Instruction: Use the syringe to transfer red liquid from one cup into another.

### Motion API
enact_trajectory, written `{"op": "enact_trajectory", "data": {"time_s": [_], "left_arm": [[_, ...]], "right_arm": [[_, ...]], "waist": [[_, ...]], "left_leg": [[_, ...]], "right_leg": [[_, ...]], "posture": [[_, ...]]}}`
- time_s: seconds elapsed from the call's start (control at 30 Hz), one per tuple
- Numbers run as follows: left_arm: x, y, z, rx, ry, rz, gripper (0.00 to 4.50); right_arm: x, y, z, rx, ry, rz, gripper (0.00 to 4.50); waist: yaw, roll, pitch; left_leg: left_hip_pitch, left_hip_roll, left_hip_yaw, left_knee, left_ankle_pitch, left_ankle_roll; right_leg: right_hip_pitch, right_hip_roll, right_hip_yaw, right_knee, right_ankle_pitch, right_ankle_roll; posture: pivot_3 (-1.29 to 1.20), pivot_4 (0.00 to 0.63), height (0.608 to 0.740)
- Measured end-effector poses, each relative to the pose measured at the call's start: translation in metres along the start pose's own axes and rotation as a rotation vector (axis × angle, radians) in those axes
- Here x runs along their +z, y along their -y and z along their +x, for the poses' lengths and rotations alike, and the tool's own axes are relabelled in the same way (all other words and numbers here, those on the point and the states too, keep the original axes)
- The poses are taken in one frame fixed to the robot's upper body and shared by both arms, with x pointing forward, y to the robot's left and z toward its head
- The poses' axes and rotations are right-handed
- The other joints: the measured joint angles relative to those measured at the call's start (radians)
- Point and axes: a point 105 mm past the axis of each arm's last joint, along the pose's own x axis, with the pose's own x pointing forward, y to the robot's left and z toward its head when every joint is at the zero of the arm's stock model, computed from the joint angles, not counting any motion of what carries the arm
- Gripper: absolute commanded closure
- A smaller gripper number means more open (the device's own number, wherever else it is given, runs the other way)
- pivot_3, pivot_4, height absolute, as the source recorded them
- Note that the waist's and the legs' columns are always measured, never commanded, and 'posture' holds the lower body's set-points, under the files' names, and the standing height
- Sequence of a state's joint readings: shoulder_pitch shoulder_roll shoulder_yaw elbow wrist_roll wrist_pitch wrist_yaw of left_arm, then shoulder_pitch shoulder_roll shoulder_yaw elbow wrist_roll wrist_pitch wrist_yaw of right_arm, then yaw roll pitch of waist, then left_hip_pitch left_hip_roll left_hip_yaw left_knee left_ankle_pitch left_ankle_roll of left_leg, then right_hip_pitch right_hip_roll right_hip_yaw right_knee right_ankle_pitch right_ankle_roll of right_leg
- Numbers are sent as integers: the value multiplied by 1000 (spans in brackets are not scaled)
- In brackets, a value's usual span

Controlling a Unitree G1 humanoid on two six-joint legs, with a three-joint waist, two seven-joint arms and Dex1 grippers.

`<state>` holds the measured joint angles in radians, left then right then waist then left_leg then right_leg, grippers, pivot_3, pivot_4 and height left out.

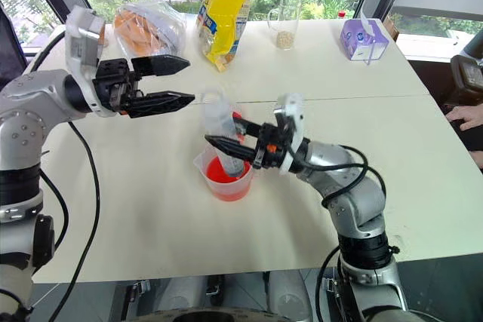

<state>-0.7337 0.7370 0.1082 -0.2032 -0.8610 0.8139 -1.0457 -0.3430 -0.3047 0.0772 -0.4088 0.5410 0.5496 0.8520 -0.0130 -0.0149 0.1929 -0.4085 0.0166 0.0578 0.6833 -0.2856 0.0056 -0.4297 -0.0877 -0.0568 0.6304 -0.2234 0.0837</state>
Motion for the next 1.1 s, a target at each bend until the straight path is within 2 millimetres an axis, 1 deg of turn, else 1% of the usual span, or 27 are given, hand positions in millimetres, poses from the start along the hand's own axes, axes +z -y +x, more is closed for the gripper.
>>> {"op": "enact_trajectory", "data": {"time_s": [0.1,0.23,0.33,0.5,0.73,0.8,0.83,0.93,1.0,1.07,1.1], "left_arm": [[-8,6,1,-27,-18,-39,0],[-12,15,3,-68,-24,-55,0],[-19,20,4,-86,-40,-73,0],[-31,23,11,-97,-58,-97,0],[-33,23,13,-86,-55,-103,0],[-33,23,14,-86,-52,-108,546],[-33,24,15,-86,-49,-109,891],[-33,25,16,-85,-48,-109,2432],[-33,26,17,-92,-50,-116,3547],[-35,25,16,-77,-53,-124,4473],[-35,24,16,-73,-54,-126,4473]], "right_arm": [[-4,0,-1,-6,-7,-33,3097],[-10,0,-3,-14,-26,-45,3097],[-13,0,-5,-22,-35,-56,3097],[-16,-1,-4,-15,-49,-65,3097],[-18,1,-6,-22,-61,-68,3097],[-18,1,-6,-24,-64,-68,3097],[-19,2,-7,-26,-66,-66,3097],[-19,2,-7,-27,-67,-64,3097],[-19,2,-6,-26,-67,-67,3097],[-19,1,-6,-15,-69,-67,3097],[-19,1,-6,-14,-71,-67,3097]], "waist": [[0,0,0],[1,0,0],[2,0,0],[2,0,0],[2,0,0],[2,0,0],[3,0,0],[3,0,0],[2,0,0],[2,0,0],[2,0,0]], "left_leg": [[0,0,-1,0,0,0],[0,0,-1,0,0,-1],[0,0,-1,0,0,-1],[0,0,-1,0,0,-1],[0,0,-1,0,0,-1],[0,0,-1,0,0,-1],[0,0,-1,0,0,-1],[0,0,-1,0,0,-1],[0,0,-1,0,0,-1],[0,0,-1,0,0,-1],[0,0,-1,0,0,-1]], "right_leg": [[0,0,0,0,0,0],[0,0,0,0,0,0],[0,0,0,0,0,0],[0,0,0,0,0,0],[0,0,0,0,0,0],[0,0,0,0,0,0],[1,0,0,0,0,0],[1,0,0,0,0,0],[1,0,0,0,0,0],[1,0,0,0,0,0],[1,0,0,0,0,0]], "posture": [[0,150,740],[0,150,740],[0,150,740],[0,150,740],[0,150,740],[0,150,740],[0,150,740],[0,150,740],[0,150,740],[0,150,740],[0,150,740]]}}
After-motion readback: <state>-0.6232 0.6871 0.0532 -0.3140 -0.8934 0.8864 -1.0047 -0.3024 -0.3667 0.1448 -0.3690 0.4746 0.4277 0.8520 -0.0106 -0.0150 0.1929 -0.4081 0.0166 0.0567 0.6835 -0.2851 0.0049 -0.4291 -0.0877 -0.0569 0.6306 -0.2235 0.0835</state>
